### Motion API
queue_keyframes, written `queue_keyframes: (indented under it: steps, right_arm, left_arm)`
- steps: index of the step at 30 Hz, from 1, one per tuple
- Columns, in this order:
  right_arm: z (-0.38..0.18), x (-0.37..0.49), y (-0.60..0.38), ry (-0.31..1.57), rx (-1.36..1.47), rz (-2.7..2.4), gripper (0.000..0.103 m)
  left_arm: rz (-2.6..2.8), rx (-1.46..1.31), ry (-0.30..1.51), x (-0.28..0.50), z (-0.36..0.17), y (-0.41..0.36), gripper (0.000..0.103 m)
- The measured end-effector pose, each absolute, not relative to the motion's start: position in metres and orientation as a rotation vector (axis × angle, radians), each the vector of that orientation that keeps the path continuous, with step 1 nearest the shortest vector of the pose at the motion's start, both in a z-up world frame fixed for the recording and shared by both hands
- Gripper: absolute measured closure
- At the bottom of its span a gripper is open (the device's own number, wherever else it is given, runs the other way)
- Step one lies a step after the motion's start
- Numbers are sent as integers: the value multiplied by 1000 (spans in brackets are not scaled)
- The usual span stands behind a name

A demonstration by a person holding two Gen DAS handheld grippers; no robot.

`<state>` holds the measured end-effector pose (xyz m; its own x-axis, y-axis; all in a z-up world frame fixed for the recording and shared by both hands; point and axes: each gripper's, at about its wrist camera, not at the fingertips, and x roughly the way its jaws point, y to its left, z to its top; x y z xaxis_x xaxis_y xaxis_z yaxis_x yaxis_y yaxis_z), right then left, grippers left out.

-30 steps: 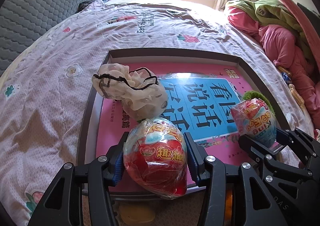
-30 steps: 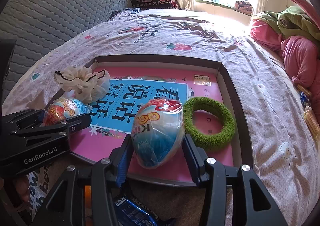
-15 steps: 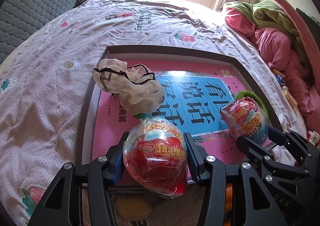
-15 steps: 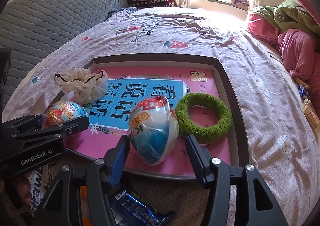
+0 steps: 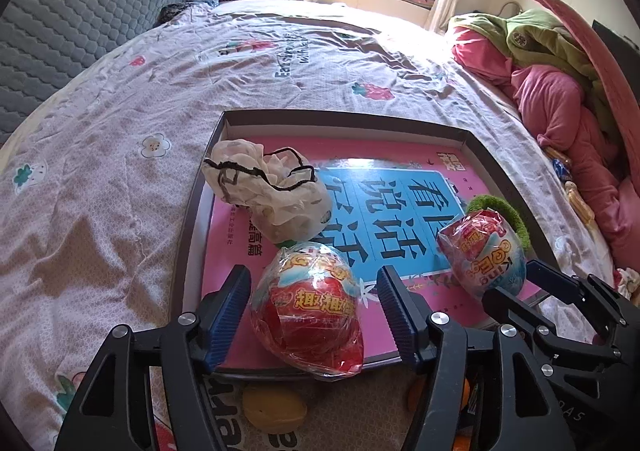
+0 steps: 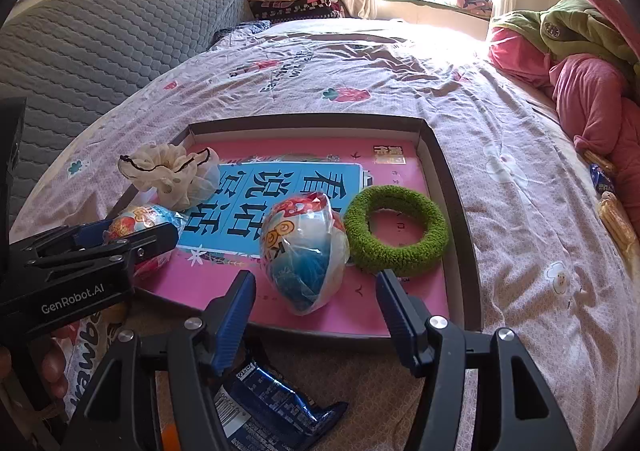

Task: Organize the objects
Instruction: 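Open the right tool to release its egg while the left tool releases its egg in the tray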

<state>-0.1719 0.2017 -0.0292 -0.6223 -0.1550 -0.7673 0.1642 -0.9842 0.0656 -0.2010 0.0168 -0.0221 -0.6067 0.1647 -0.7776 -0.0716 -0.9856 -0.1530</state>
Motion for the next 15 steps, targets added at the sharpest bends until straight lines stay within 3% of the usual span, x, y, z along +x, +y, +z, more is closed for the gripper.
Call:
queue_keyframes:
  steps: [15]
  right_arm:
    - [-9, -159, 207, -2, 1221, -2712, 35]
  left_arm:
    - [2739, -1252, -197, -184, 11, 12, 29]
